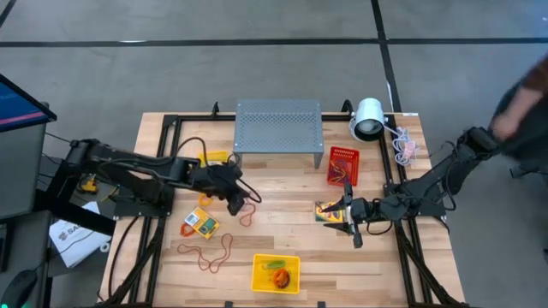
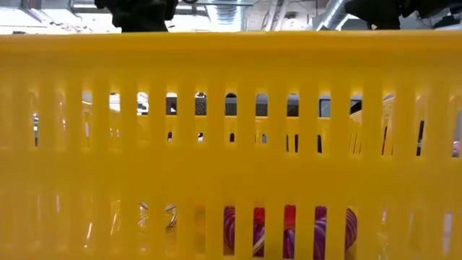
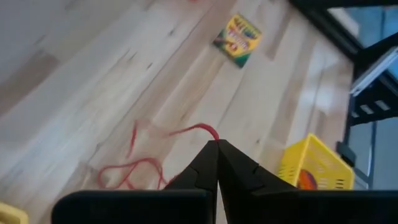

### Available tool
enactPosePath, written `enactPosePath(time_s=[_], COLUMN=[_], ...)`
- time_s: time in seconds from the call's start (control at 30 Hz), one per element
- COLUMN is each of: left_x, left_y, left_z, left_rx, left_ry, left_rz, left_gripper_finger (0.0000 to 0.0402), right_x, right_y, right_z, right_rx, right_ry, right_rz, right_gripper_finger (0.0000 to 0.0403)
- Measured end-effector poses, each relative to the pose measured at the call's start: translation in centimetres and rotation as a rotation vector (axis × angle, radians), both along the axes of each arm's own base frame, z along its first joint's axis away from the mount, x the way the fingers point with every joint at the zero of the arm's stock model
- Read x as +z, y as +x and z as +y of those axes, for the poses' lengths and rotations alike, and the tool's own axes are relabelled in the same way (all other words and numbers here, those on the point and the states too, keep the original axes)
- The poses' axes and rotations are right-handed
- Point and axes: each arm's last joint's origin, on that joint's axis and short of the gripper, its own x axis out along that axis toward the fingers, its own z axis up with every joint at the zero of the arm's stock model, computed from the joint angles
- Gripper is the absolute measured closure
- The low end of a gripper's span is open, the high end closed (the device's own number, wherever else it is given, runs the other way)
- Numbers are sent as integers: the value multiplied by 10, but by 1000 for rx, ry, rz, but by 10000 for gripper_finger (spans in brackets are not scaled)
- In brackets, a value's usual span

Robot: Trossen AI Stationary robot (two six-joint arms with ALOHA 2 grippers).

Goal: Pick & Place Office Desk Supplies
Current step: Put the red rubber band into the red bin

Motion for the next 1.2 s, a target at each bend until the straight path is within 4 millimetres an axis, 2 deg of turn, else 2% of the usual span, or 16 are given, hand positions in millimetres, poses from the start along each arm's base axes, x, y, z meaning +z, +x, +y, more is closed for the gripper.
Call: enactPosePath(time_s=[0.2, 0.43, 0.53, 0.93, 1.2], left_x=[8, 19, 23, 33, 41], left_y=[-1, 7, 8, 5, 8], left_z=[0, -3, -8, -43, -44], left_rx=[-42, -145, -206, -419, -462], left_ry=[22, 15, 1, 26, 114], left_rz=[-60, -195, -235, -364, -465], left_gripper_finger=[401, 401, 401, 401, 401], right_x=[-4, -27, -31, -11, -10], right_y=[7, 34, 41, 36, 44], right_z=[-2, -5, -7, -13, -20], right_rx=[-28, -104, -113, -88, -66], right_ry=[9, -4, -10, 35, 91], right_rz=[1, 29, 15, -76, -116], right_gripper_finger=[214, 214, 214, 214, 214])
